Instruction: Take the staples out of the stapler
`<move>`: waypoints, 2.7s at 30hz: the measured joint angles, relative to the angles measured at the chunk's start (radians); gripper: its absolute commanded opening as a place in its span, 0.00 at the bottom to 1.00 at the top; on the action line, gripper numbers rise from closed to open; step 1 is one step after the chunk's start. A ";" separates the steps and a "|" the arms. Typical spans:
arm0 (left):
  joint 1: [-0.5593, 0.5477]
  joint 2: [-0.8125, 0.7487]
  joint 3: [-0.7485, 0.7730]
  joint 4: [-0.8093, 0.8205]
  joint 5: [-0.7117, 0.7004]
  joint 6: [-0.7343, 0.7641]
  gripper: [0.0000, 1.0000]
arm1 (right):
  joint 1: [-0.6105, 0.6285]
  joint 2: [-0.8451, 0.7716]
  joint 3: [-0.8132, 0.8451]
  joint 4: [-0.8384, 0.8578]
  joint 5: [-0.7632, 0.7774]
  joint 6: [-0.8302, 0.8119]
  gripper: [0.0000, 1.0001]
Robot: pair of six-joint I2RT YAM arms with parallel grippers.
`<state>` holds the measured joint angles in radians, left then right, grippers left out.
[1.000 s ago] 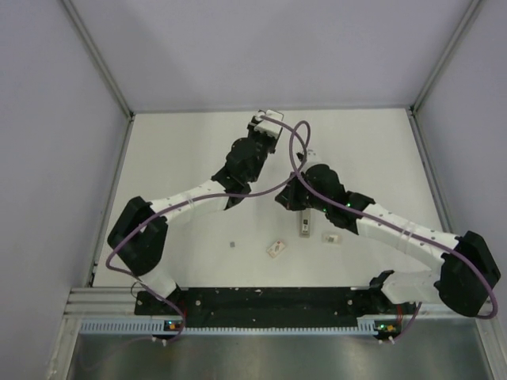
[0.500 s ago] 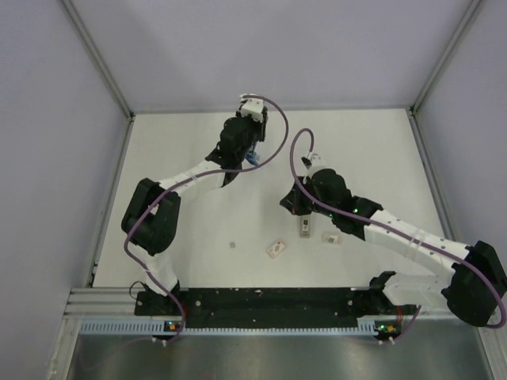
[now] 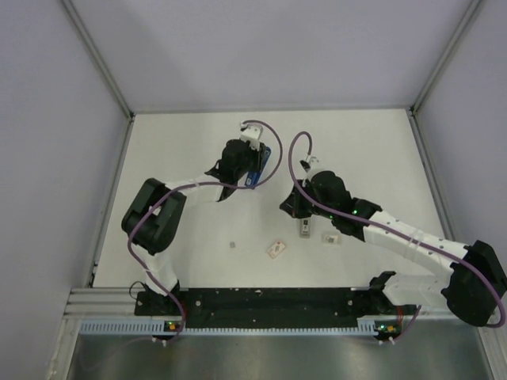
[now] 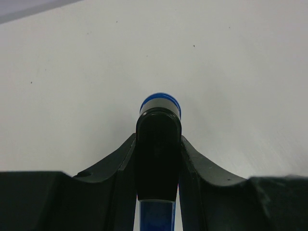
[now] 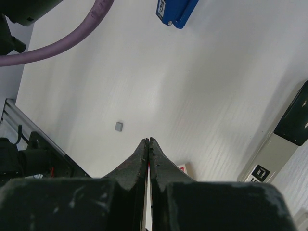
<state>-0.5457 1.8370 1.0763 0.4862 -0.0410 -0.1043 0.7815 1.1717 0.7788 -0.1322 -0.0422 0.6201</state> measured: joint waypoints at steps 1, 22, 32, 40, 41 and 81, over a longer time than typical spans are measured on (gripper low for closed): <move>0.002 0.000 -0.001 -0.018 0.001 -0.005 0.00 | 0.000 0.001 0.000 0.001 -0.003 0.000 0.00; 0.052 0.086 0.292 -0.557 -0.031 -0.031 0.05 | -0.040 0.035 0.002 -0.026 0.009 -0.024 0.28; 0.136 0.216 0.413 -0.777 -0.145 -0.082 0.15 | -0.091 0.038 0.040 -0.105 0.097 -0.064 0.29; 0.151 0.232 0.433 -0.811 -0.186 -0.104 0.81 | -0.093 0.050 0.040 -0.123 0.099 -0.070 0.38; 0.151 0.232 0.436 -0.821 -0.188 -0.106 0.87 | -0.093 0.051 0.040 -0.124 0.099 -0.070 0.39; -0.373 0.102 0.439 -0.871 -0.091 -0.563 0.98 | -0.294 -0.345 0.084 -0.533 0.362 -0.060 0.69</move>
<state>-0.9184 1.9392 1.5154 -0.3851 -0.1322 -0.6674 0.4873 0.8268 0.8627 -0.6655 0.3195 0.5598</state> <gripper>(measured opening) 0.985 0.688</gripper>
